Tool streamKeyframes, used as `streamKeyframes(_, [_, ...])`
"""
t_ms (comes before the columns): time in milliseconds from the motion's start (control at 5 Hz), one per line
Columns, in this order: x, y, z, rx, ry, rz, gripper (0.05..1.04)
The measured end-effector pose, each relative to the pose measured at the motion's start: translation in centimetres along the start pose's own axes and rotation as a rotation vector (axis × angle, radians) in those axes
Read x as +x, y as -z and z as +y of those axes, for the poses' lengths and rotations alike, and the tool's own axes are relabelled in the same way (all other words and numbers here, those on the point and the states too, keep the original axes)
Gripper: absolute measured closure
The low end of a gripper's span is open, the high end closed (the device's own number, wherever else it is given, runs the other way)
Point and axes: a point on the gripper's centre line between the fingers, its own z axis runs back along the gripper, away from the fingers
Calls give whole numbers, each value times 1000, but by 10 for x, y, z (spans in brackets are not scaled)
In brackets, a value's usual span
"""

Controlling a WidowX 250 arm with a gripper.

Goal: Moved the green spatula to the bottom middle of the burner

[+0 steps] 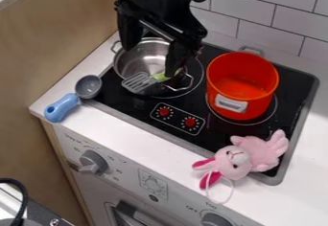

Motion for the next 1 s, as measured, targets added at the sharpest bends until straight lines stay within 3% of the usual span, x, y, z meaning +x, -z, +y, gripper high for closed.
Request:
streamKeyframes(200, [-1,6,-2,-1,7,24,84])
streamKeyframes(400, [21,11,-3,-4,32,14,84])
streamKeyframes(600, [44,15,4,-1,63,-30,84])
streamKeyframes(1000, [55,24,25,16,113,-73,84])
